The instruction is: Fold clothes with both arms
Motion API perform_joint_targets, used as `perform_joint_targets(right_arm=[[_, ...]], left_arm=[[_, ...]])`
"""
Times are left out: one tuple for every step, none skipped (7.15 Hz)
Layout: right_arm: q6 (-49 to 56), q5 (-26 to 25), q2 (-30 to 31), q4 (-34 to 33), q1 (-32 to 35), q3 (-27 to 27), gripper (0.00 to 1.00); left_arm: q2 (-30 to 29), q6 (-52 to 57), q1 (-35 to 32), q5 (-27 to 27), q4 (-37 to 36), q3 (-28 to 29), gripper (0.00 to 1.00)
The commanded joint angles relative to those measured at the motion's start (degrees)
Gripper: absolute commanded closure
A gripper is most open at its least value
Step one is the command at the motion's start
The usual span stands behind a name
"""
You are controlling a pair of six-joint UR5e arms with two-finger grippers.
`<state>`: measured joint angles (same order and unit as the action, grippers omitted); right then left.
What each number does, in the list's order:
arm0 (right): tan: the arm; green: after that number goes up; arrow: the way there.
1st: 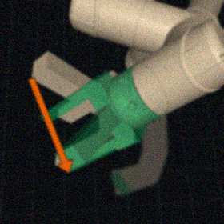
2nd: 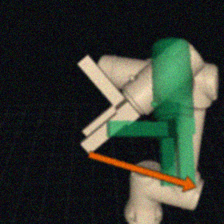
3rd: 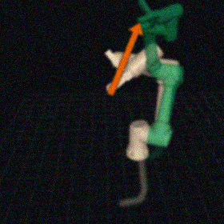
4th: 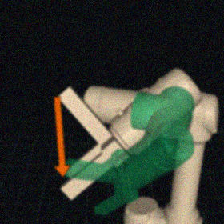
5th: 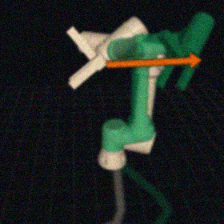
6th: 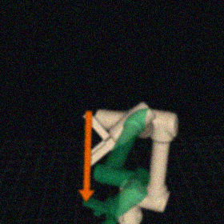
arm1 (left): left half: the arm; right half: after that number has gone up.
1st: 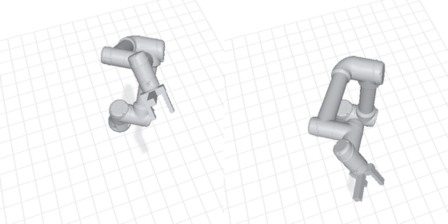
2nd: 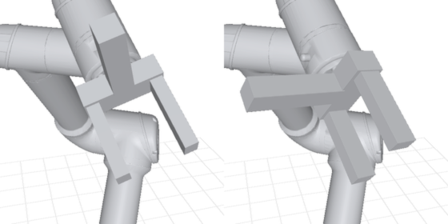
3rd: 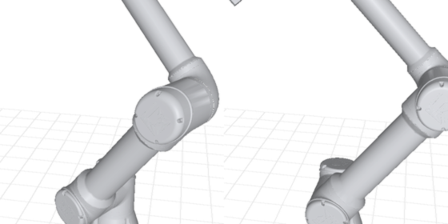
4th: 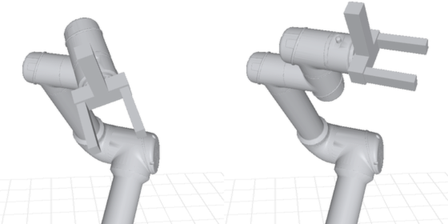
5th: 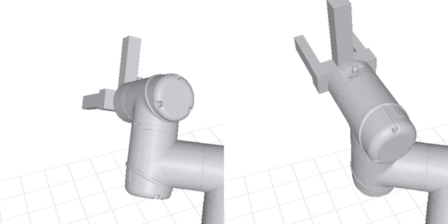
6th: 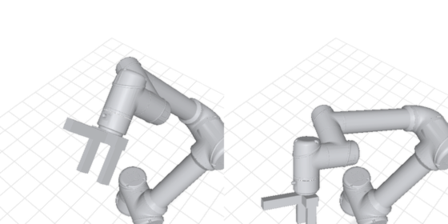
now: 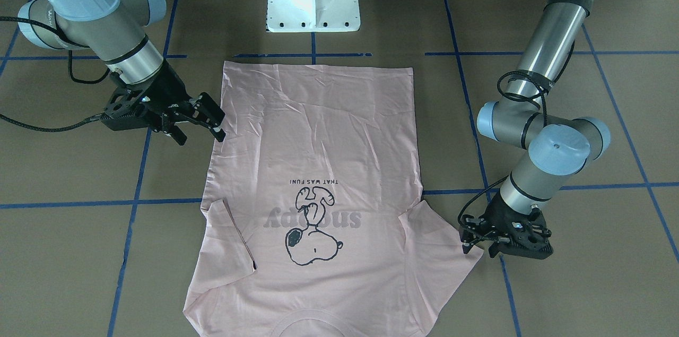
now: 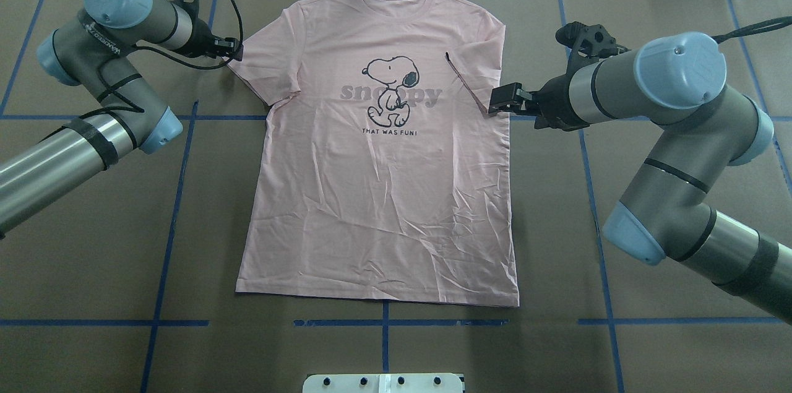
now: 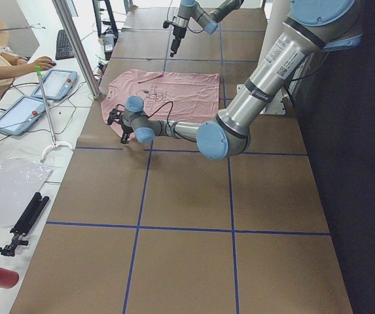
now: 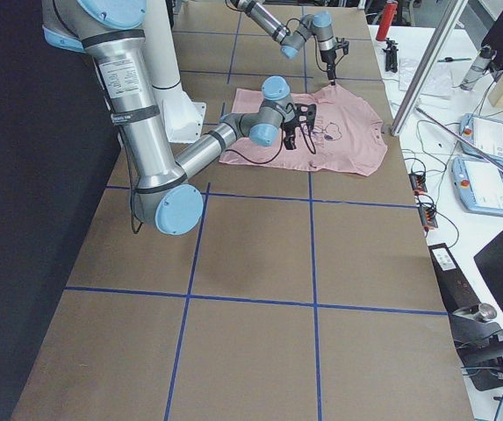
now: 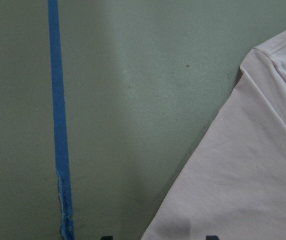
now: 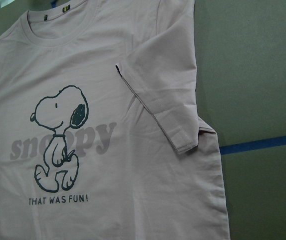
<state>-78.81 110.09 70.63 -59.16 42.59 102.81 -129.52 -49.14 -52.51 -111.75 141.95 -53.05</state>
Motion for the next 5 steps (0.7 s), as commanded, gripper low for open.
perform_joint_targets(right_arm=[[-0.03, -0.05, -0.31, 0.01, -0.05, 0.11, 0.0], [0.06, 0.12, -0.23, 0.01, -0.05, -0.24, 0.0], [0.15, 0.04, 0.73, -0.08, 0.13, -0.07, 0.0], [0.15, 0.04, 1.0, -0.08, 0.04, 0.02, 0.0], [0.15, -0.4, 1.09, -0.26, 0.04, -0.16, 0.0]], left_arm=[[0.15, 0.01, 0.04, 0.04, 0.08, 0.14, 1.0], [0.06, 0.01, 0.04, 0.04, 0.17, 0.23, 1.0], [-0.38, -0.43, 0.04, 0.04, -0.01, -0.21, 1.0], [-2.21, -5.13, 0.04, -0.04, -0.18, -0.65, 1.0], [-3.88, -11.62, 0.04, -0.05, -0.36, -1.96, 1.0]])
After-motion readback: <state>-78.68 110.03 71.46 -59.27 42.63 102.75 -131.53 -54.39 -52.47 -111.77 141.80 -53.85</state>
